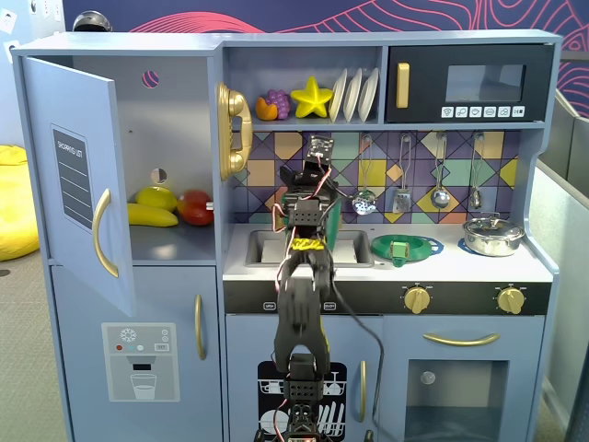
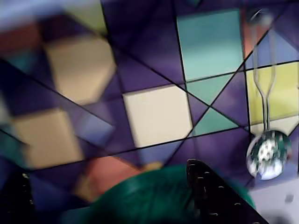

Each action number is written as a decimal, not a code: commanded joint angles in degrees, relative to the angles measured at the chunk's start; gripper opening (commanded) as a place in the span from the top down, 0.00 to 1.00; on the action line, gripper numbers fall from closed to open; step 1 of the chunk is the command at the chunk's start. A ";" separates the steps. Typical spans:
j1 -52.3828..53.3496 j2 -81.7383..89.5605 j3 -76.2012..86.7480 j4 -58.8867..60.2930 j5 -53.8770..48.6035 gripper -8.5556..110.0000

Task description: Pick up the green pineapple from the left cabinet and place it in the green recipient

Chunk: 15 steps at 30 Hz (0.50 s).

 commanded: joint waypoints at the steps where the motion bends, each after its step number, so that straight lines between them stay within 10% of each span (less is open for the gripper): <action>1: 0.26 20.74 11.69 9.23 5.01 0.64; 15: 3.87 49.92 57.66 40.08 -17.14 0.70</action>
